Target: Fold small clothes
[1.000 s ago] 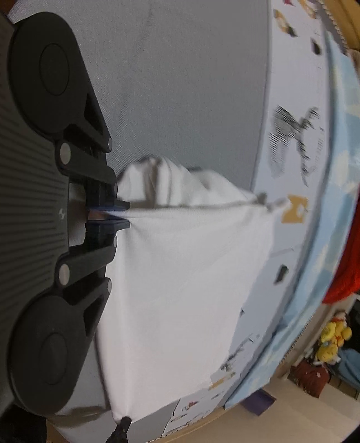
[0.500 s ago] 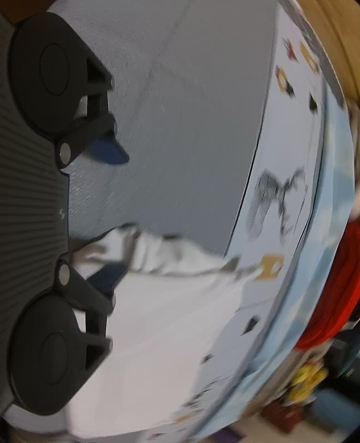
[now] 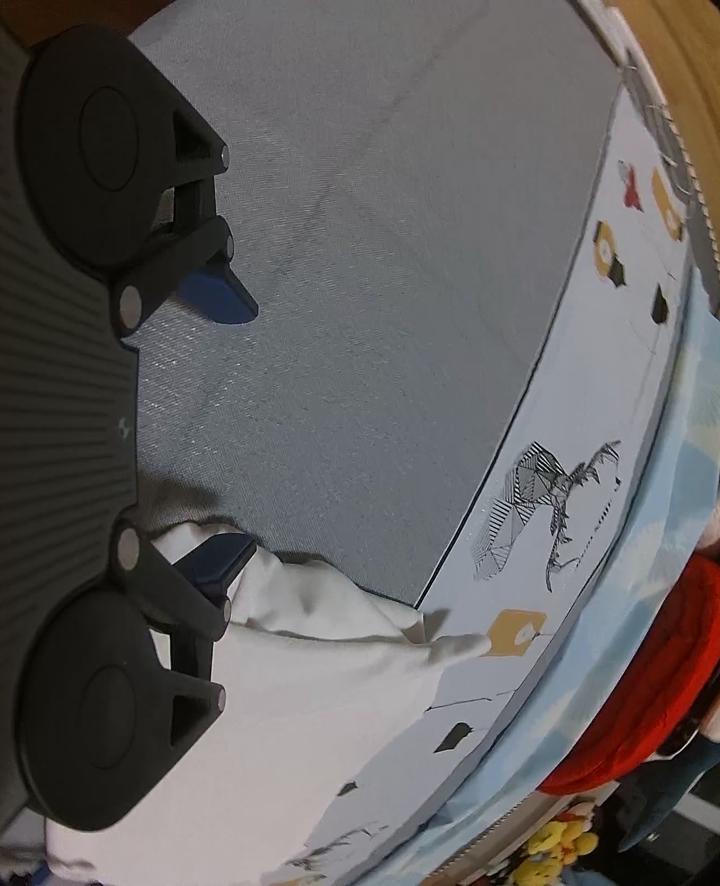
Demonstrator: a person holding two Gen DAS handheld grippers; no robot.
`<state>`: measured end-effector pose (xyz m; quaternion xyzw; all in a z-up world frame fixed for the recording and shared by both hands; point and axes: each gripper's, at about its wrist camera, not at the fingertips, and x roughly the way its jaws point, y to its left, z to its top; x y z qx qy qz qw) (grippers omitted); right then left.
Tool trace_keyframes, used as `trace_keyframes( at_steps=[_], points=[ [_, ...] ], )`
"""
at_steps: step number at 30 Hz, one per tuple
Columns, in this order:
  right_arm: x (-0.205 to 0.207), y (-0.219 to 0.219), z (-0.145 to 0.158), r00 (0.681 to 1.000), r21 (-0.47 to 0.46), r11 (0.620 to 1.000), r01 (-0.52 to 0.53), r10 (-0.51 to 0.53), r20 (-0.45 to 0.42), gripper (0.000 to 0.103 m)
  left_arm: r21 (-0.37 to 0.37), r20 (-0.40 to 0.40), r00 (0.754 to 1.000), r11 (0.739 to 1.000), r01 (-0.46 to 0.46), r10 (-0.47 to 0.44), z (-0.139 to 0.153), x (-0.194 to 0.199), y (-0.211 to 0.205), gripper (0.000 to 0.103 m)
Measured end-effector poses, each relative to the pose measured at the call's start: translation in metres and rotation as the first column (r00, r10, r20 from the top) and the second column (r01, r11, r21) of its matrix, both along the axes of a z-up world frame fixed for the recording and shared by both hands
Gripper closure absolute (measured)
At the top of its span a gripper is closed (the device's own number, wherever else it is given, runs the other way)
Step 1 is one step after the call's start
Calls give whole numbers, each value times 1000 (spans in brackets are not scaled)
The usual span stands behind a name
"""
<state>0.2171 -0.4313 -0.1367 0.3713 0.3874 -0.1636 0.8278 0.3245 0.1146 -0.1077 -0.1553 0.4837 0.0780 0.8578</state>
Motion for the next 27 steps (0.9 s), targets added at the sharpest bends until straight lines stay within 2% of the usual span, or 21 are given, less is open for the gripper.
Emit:
trace_keyframes(
  at_steps=[3,6,8,10,12,17,20,23,24,26,27],
  points=[
    [-4,5,-1,1000,53,999,10,-12,28,14,-29,-3,1000,1000,-1,1,0,-1,1,16],
    [-11,4,-8,989,124,985,119,-129,74,14,-20,5,1000,1000,18,-18,2,-1,-4,16],
    [-15,8,-11,975,144,973,178,-194,106,13,-11,9,1000,1000,26,-26,3,0,-6,16],
    [-16,15,-13,968,132,971,198,-215,130,14,-13,11,1000,1000,23,-23,4,1,-6,16],
    [-21,19,-16,957,159,963,215,-240,161,16,-18,16,1000,1000,17,-16,4,0,-4,16],
    [-17,21,-19,957,154,969,190,-218,189,16,46,44,999,999,25,-27,10,-5,-4,16],
    [-12,16,-20,954,166,966,199,-230,192,16,47,49,998,999,22,-24,13,-5,-2,11],
    [-6,16,-20,953,149,966,210,-236,188,16,56,68,998,998,15,-19,18,-9,0,10],
    [-5,18,-19,955,131,969,211,-233,183,23,69,74,997,997,18,-23,20,-10,1,10],
    [1,23,-17,965,64,976,207,-215,152,80,95,81,996,995,17,-25,22,-11,3,10],
    [3,23,-18,969,80,976,203,-212,129,89,99,83,996,995,17,-26,24,-11,5,10]
  ],
)
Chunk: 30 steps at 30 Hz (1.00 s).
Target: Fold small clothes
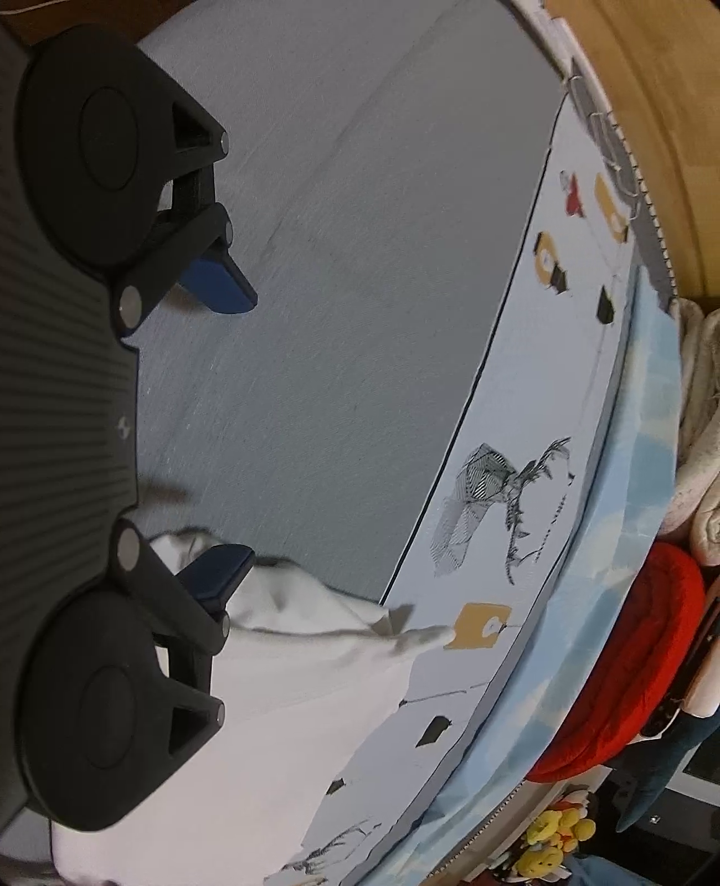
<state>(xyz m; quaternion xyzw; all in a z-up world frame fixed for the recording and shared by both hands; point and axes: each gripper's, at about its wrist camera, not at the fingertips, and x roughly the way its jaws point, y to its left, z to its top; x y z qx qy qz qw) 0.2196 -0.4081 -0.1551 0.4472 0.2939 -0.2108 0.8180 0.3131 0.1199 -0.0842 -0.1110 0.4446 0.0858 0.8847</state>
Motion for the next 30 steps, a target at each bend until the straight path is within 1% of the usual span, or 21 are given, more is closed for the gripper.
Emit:
trace_keyframes(
  at_steps=[1,4,6,9,10,11,12,14,15,16,17,19,20,21,23,25,26,27,28,29,30],
  points=[
    [-2,1,1,1000,21,1000,13,-13,14,89,-4,1,1000,1000,-3,3,1,0,3,10],
    [4,12,19,1000,-86,996,5,-3,24,89,-58,12,999,997,-48,49,6,-1,19,10],
    [12,9,20,998,-84,996,34,-38,-40,89,-104,23,995,990,-96,99,10,-2,34,10],
    [27,10,22,983,-46,994,103,-109,-147,89,-132,45,982,976,-176,183,18,-3,56,10],
    [35,19,32,985,-86,993,81,-92,-145,89,-143,52,977,970,-197,206,20,-4,62,10],
    [46,35,47,990,-167,985,33,-55,-129,89,-155,57,973,964,-215,226,22,-4,68,10],
    [58,57,65,994,-274,961,-22,-9,-110,89,-167,59,969,959,-227,240,23,-4,73,10],
    [80,109,96,992,-455,882,-124,103,-70,89,-186,56,965,952,-243,257,24,-4,79,10],
    [90,144,109,983,-541,822,-179,177,-55,89,-206,51,964,947,-247,262,24,-4,82,10],
    [96,173,117,969,-599,770,-222,245,-43,89,-231,46,963,941,-247,264,24,-5,84,10],
    [101,205,123,942,-650,708,-276,333,-38,89,-257,41,964,936,-242,261,24,-5,86,10],
    [100,271,119,864,-736,563,-377,499,-61,89,-267,33,966,933,-239,257,23,-5,86,10],
    [96,301,110,815,-765,485,-423,573,-87,89,-268,32,966,933,-241,258,22,-6,87,10],
    [90,332,93,752,-788,393,-475,645,-132,89,-270,32,965,932,-241,259,22,-6,88,10],
    [79,375,56,650,-786,254,-564,724,-232,89,-275,30,963,929,-249,267,21,-7,90,10],
    [76,404,16,558,-726,158,-670,752,-351,88,-291,22,962,923,-253,271,19,-8,91,10],
    [75,411,1,558,-713,153,-684,739,-377,87,-300,17,963,920,-252,269,18,-8,92,10],
    [74,414,-7,577,-726,150,-671,721,-384,86,-304,12,964,919,-250,266,17,-8,91,10],
    [73,416,-10,584,-736,146,-661,716,-382,82,-306,10,965,920,-246,261,17,-7,91,10],
    [72,415,-8,588,-736,163,-657,721,-365,81,-306,10,967,921,-239,255,16,-7,90,10],
    [72,413,-5,588,-727,190,-660,732,-343,74,-304,11,969,924,-232,247,16,-6,89,10]
  ],
)
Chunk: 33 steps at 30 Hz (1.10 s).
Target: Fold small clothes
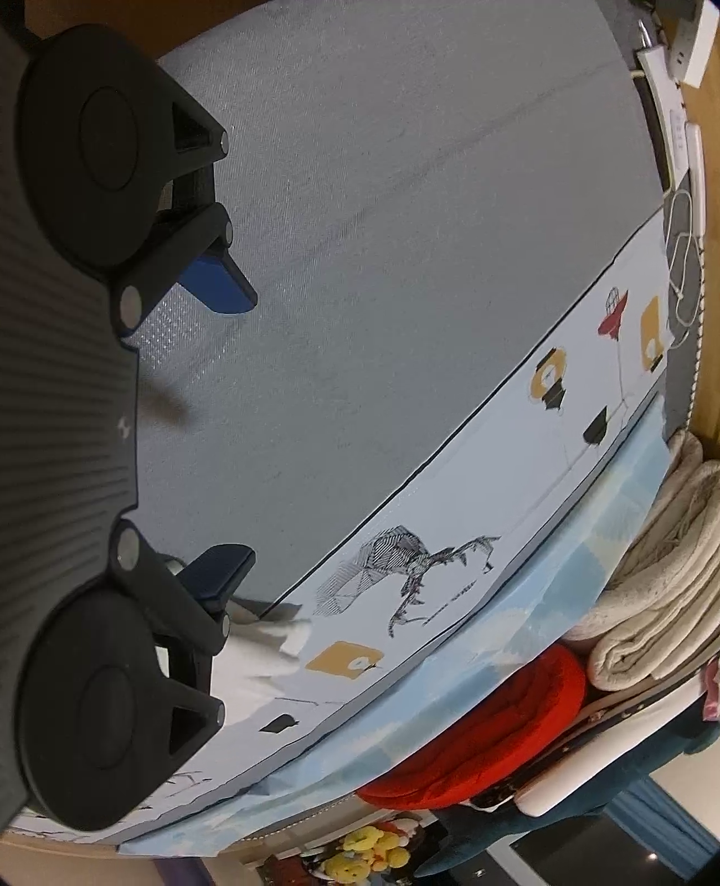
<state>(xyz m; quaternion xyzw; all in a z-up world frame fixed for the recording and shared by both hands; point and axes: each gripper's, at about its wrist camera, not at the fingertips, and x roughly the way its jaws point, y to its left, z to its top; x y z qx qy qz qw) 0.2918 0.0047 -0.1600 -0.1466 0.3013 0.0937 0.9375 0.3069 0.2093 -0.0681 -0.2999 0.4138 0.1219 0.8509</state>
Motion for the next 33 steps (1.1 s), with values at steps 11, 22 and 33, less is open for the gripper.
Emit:
trace_keyframes(
  at_steps=[11,22,33],
  points=[
    [-35,-22,30,947,223,933,-282,307,-91,43,9,-19,999,1000,30,-30,-4,4,-12,10],
    [-40,-112,51,994,139,988,-67,77,-74,80,24,-37,968,968,248,-247,-10,4,-62,10],
    [-53,-99,25,983,114,988,-103,119,-137,79,31,-28,845,845,534,-533,-21,8,-123,39]
  ],
)
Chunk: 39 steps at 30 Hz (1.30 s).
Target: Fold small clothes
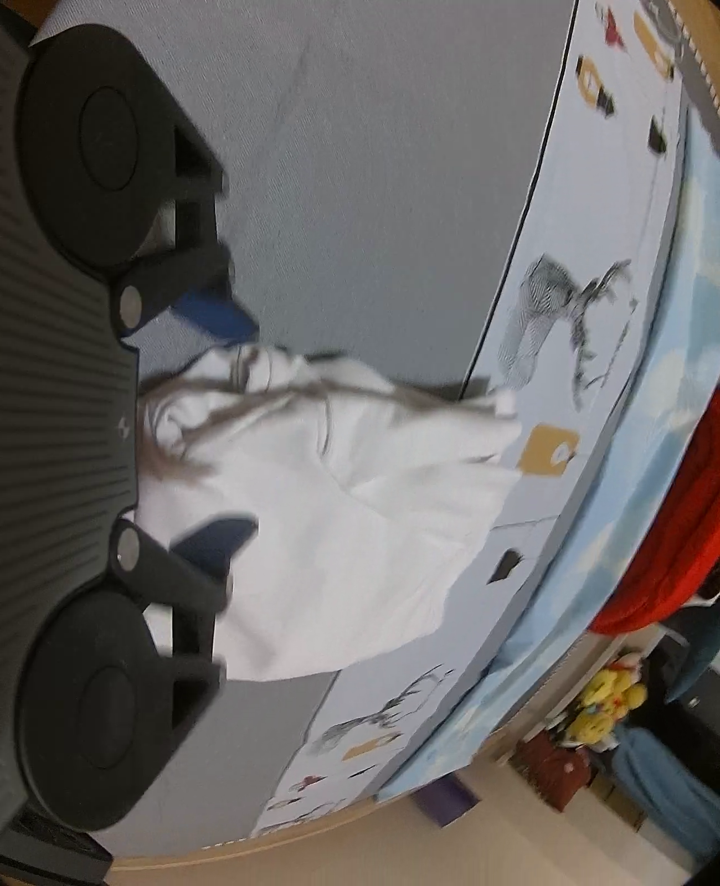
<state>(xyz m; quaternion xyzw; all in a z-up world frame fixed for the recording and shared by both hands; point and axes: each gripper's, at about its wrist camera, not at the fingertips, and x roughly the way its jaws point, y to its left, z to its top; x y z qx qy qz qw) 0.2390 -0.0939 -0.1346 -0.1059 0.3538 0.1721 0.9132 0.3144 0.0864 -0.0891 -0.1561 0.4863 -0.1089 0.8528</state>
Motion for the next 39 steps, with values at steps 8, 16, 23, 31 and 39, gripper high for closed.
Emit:
trace_keyframes(
  at_steps=[8,16,23,31,39],
  points=[
    [3,0,-6,1000,4,1000,11,-11,6,79,94,-31,997,993,68,-65,-17,6,-19,97],
    [-3,-3,-8,999,-40,999,2,-3,-41,79,63,-101,991,994,-85,91,-26,6,44,97],
    [0,-18,13,997,36,997,72,-71,-15,78,-111,-86,995,992,-65,56,-9,-12,42,41],
    [20,-63,26,975,122,986,112,-86,-204,64,-279,-129,989,954,-106,72,-25,-33,9,18],
    [138,-165,83,939,337,882,329,-267,-217,20,-397,-254,932,850,-345,260,-61,-34,2,18]
  ],
)
